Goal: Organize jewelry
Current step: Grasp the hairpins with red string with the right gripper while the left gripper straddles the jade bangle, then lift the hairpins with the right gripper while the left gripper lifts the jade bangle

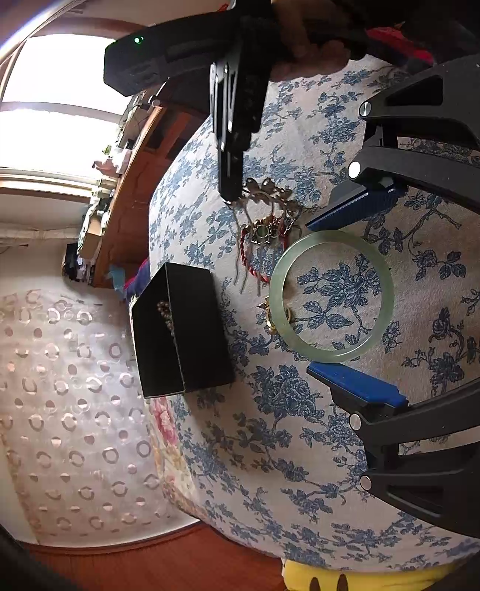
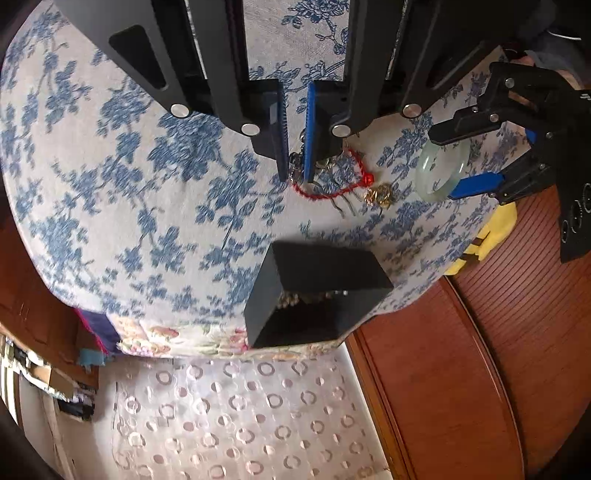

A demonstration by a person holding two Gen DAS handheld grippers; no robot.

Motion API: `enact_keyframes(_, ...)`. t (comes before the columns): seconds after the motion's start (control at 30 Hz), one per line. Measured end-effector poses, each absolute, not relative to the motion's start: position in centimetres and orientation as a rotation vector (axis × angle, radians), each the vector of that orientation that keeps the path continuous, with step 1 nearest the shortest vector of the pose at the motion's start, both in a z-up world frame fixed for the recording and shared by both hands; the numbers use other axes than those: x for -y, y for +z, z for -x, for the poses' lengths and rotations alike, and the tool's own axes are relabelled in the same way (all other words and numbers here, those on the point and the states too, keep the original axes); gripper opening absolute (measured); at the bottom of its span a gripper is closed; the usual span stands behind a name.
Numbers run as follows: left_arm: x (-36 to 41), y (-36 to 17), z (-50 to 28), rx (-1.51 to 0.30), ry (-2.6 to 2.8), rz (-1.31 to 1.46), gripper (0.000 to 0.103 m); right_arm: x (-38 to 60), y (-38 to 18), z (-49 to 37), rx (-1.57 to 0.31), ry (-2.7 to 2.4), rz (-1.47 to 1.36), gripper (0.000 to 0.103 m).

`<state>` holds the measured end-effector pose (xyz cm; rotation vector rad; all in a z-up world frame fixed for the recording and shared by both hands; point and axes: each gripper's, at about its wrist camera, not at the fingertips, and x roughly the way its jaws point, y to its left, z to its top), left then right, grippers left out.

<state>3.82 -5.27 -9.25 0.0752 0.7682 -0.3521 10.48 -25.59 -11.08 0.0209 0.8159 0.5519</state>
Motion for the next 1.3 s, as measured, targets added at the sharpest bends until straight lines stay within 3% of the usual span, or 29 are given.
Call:
enact_keyframes(0.8, 3.8, -5.2, -6.4, -0.652, -0.276, -0.087, 0.069, 25.4, -5.9, -10.0, -0.674, 0.558, 0.104, 0.008)
enact_keyframes(1.3, 2.7, -3.3, -9.7, -0.62, -0.255, -0.084, 0.069, 22.8, -1.7, -15.1, -0.602, 0.551, 0.193, 0.008)
